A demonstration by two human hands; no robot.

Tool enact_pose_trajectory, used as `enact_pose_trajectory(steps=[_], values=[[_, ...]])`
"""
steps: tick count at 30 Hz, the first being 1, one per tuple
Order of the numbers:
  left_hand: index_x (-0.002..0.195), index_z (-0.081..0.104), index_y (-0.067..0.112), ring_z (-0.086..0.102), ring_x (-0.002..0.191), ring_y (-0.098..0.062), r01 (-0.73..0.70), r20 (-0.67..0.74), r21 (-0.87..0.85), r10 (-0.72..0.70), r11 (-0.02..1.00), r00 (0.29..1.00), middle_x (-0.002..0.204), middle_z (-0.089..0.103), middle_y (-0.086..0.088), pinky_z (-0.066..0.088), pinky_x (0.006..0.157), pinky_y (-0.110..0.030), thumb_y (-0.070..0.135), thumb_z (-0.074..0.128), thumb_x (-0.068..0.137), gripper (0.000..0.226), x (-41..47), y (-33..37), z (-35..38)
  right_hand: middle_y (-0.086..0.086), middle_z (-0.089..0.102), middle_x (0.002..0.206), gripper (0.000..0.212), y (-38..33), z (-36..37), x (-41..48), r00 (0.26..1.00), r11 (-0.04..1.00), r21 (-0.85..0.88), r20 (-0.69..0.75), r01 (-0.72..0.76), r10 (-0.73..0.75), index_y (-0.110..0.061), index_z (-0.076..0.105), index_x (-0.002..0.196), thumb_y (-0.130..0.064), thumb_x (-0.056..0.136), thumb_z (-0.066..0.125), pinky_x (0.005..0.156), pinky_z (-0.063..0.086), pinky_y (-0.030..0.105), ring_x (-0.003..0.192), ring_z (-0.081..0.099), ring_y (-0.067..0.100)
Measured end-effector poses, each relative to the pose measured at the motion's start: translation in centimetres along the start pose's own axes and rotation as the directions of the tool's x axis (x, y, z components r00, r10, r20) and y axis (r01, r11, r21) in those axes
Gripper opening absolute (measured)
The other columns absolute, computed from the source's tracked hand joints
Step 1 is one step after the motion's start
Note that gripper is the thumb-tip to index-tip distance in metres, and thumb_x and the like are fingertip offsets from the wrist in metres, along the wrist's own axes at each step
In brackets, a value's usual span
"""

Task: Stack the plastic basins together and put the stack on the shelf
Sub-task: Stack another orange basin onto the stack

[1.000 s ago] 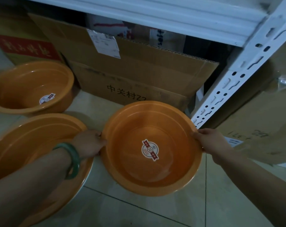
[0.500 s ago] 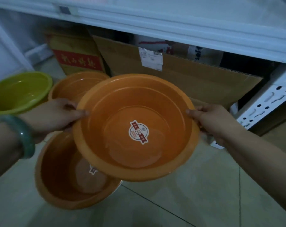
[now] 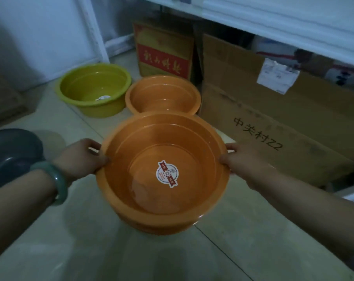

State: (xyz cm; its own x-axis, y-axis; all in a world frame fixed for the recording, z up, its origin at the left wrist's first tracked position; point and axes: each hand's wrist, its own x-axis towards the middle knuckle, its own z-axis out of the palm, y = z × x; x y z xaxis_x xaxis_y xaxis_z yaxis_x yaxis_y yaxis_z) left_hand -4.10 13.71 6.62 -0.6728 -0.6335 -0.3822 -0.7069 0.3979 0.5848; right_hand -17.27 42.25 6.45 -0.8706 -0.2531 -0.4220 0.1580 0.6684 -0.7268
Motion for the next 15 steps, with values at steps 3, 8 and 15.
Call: enact_pose_trajectory(steps=[3,8,15], values=[[0.108,0.054,0.013,0.065,0.069,-0.021,0.020,-0.017,0.089,-0.018,0.996,1.000,0.076,0.062,0.004,0.054,0.077,-0.036,0.026,0.069,0.075,0.038,0.6,-1.9,0.7,0.007,0.069,0.093,0.013,0.5,1.7,0.5,1.000,0.991,-0.132,0.007,0.000,0.001,-0.022,0.058,0.094,-0.014,0.083,0.059,0.079,0.056,0.040,0.087,0.066,0.027],[0.118,0.050,0.016,0.061,0.083,-0.020,0.005,0.008,0.194,-0.007,0.981,1.000,0.114,0.066,-0.006,0.050,0.073,-0.033,0.031,0.064,0.079,0.045,1.4,-3.5,2.7,0.008,0.072,0.099,0.022,1.6,3.6,1.3,1.000,0.970,-0.244,-0.009,-0.027,0.025,-0.016,0.069,0.101,-0.016,0.086,0.054,0.065,0.050,0.029,0.087,0.066,0.024],[0.118,0.043,0.014,0.068,0.076,-0.027,0.081,0.090,0.068,-0.087,0.994,0.992,0.106,0.064,-0.011,0.059,0.068,-0.041,0.023,0.062,0.083,0.040,2.6,-4.0,4.5,0.002,0.069,0.091,0.026,2.7,4.5,3.0,0.998,0.982,-0.179,0.012,-0.061,0.064,-0.025,0.065,0.105,-0.012,0.083,0.056,0.072,0.056,0.038,0.081,0.065,0.024]])
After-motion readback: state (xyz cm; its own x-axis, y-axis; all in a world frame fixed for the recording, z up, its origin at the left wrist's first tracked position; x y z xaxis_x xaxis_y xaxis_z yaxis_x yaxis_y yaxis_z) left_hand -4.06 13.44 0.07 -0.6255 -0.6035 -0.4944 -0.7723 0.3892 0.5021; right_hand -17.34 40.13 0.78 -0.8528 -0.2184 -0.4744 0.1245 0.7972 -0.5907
